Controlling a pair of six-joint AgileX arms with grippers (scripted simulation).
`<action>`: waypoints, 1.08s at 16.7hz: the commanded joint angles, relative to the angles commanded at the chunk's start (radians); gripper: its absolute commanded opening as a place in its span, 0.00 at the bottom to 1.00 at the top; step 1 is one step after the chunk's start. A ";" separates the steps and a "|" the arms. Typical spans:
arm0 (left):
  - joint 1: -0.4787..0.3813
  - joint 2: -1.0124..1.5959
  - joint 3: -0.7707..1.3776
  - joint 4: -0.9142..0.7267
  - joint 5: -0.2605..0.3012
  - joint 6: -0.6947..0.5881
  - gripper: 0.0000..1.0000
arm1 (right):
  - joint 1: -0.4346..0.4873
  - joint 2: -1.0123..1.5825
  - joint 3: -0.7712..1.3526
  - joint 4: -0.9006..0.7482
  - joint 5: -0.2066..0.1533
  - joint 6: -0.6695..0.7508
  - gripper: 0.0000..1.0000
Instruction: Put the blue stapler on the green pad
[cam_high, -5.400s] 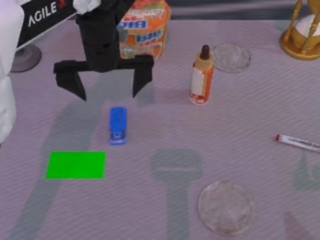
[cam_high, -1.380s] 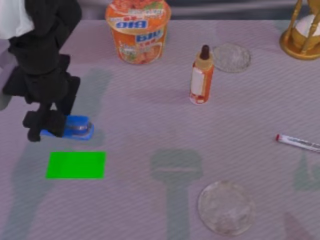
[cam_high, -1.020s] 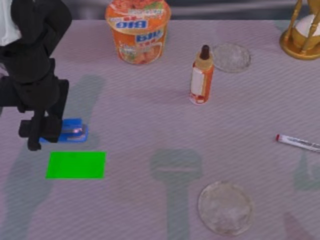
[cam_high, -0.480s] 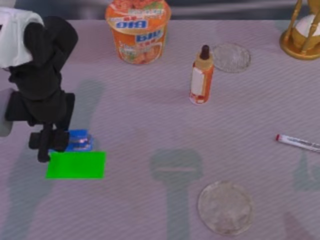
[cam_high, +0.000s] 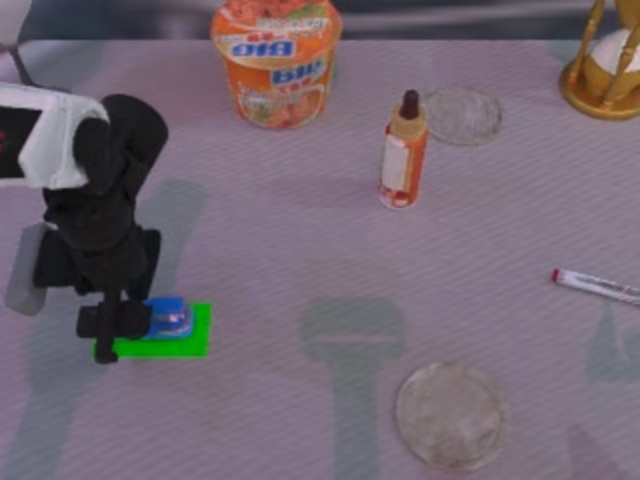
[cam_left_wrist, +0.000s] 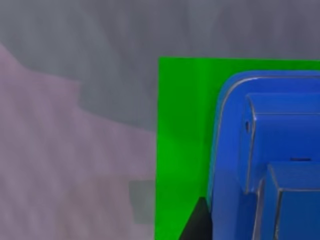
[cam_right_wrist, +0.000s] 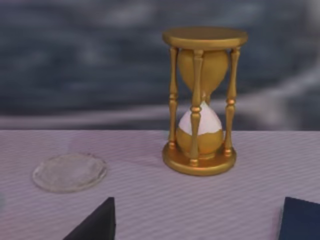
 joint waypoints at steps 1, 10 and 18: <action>0.000 0.000 0.000 0.000 0.000 0.000 0.00 | 0.000 0.000 0.000 0.000 0.000 0.000 1.00; 0.000 0.000 0.000 0.000 0.000 0.000 0.60 | 0.000 0.000 0.000 0.000 0.000 0.000 1.00; 0.000 0.000 0.000 0.000 0.000 0.000 1.00 | 0.000 0.000 0.000 0.000 0.000 0.000 1.00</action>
